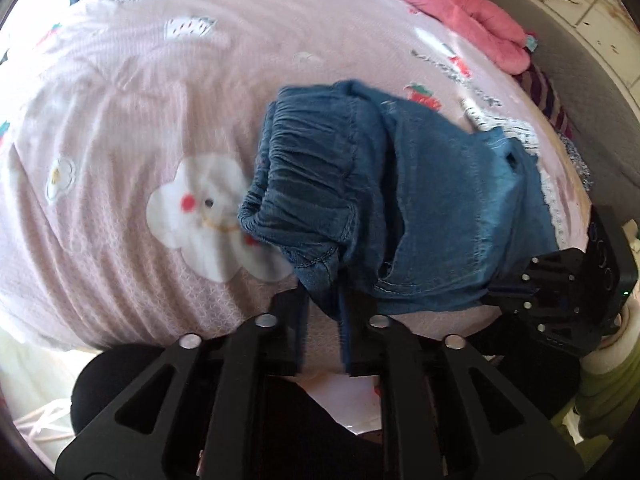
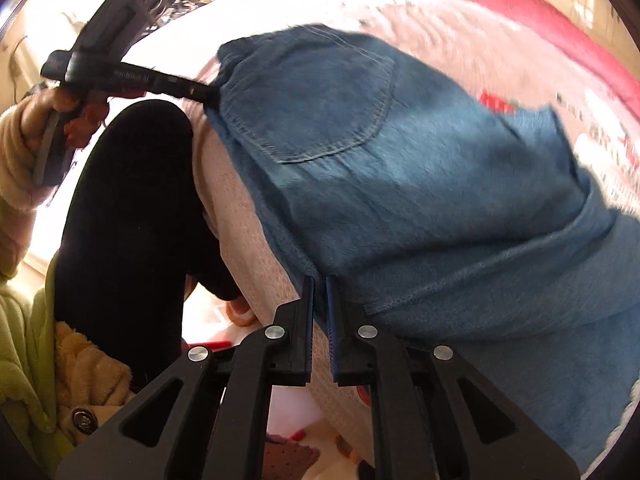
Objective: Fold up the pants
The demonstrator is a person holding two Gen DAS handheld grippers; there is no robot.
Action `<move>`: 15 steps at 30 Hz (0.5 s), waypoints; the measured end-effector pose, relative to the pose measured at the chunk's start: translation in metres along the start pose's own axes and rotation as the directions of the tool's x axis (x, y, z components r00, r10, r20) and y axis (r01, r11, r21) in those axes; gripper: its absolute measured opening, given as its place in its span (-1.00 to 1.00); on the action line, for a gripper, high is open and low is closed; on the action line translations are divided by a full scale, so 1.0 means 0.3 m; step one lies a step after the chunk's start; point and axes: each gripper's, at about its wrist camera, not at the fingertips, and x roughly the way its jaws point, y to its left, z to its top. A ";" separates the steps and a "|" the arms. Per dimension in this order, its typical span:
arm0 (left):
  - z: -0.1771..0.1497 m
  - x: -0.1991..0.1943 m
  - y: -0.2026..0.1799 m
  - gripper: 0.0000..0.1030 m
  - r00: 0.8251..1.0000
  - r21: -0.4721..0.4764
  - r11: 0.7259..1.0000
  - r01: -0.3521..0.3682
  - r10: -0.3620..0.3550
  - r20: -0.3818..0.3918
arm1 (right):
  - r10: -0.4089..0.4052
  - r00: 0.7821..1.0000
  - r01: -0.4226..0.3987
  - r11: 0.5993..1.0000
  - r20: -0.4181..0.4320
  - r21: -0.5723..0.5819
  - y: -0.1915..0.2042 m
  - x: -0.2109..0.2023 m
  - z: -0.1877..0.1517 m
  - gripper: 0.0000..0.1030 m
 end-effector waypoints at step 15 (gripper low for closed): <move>0.041 -0.310 -0.090 0.18 0.950 0.058 0.995 -0.077 0.055 0.306 | 0.066 0.971 -0.081 0.995 0.231 0.057 -0.056 -0.215 0.007 -0.38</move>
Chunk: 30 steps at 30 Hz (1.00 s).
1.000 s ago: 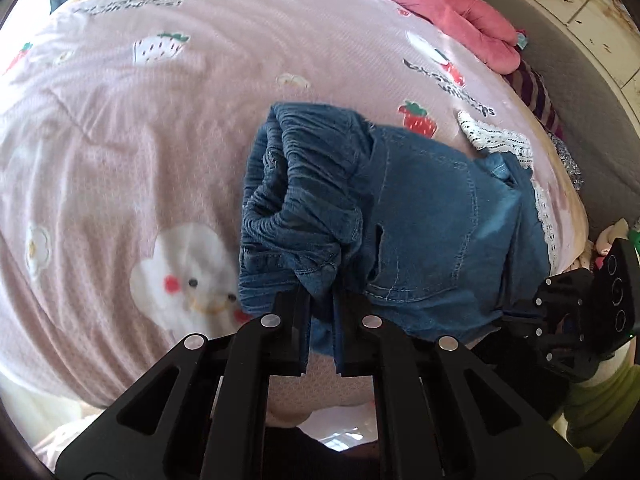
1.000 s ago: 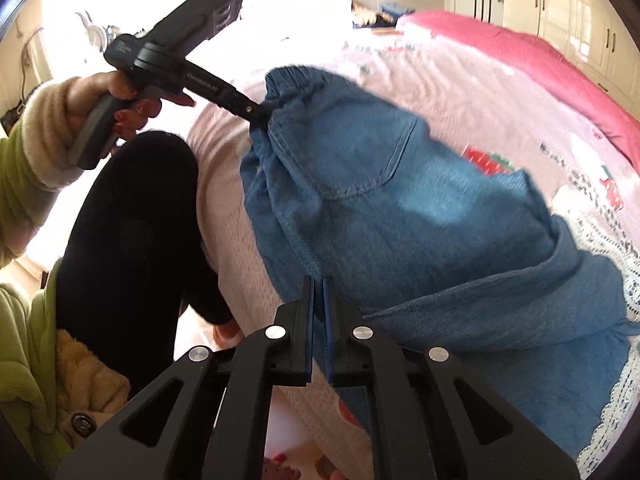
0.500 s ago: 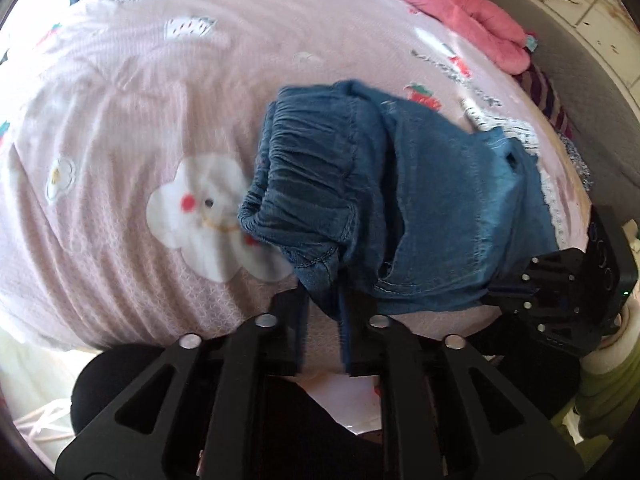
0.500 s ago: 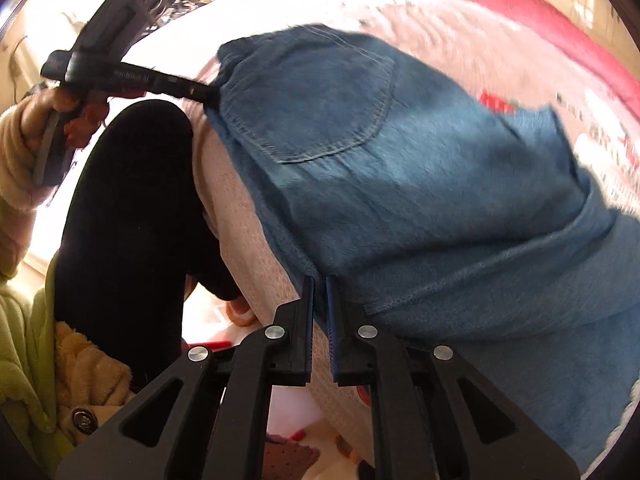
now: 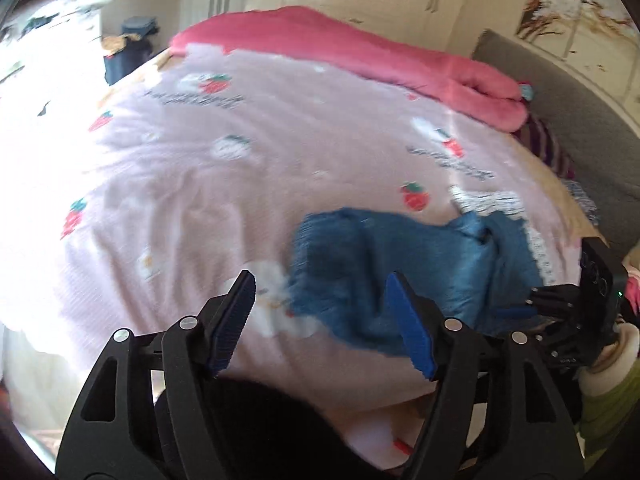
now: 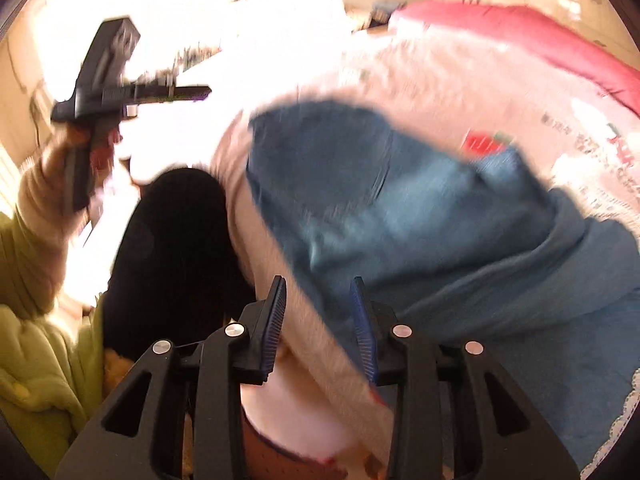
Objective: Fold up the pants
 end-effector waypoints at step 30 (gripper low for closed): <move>-0.066 0.397 -0.558 0.36 0.896 0.209 0.882 0.423 -0.372 -0.243 | -0.393 0.913 0.407 0.898 -0.111 0.166 -0.402 -0.024 0.304 0.06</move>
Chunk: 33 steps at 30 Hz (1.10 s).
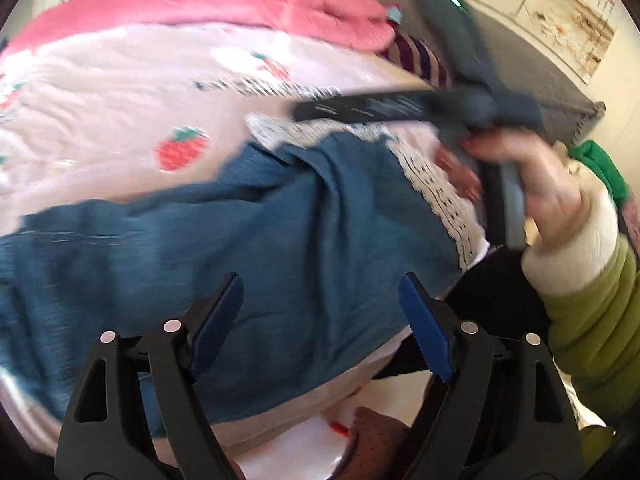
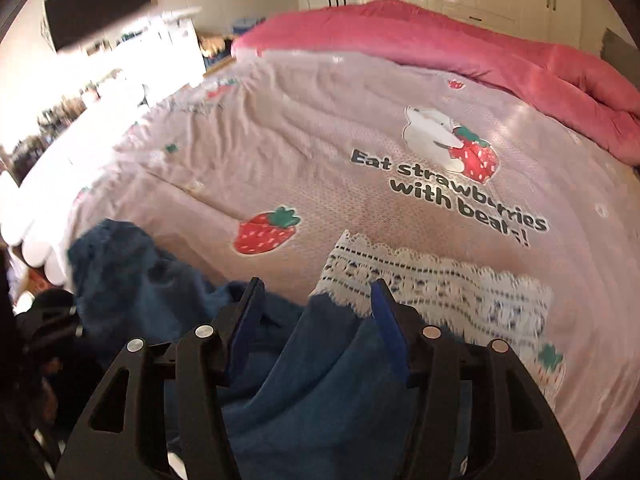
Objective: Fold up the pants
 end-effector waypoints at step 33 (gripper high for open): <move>-0.041 0.134 -0.088 -0.98 0.996 0.215 0.973 0.086 -0.090 0.010 | -0.069 0.987 0.005 0.916 0.146 0.402 -0.397 -0.490 -0.504 -0.83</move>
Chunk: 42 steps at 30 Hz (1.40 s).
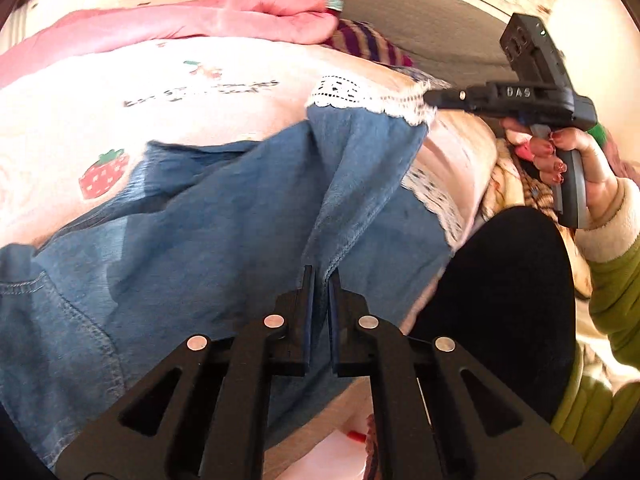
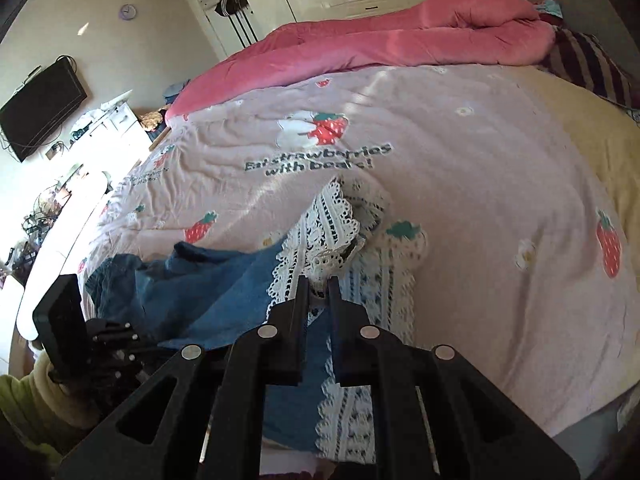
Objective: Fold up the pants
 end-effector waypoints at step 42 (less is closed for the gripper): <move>-0.043 -0.024 -0.115 0.07 0.992 0.180 0.979 0.098 -0.080 -0.102 | -0.199 0.938 0.190 0.980 -0.283 -0.059 -0.093 -0.049 -0.162 0.12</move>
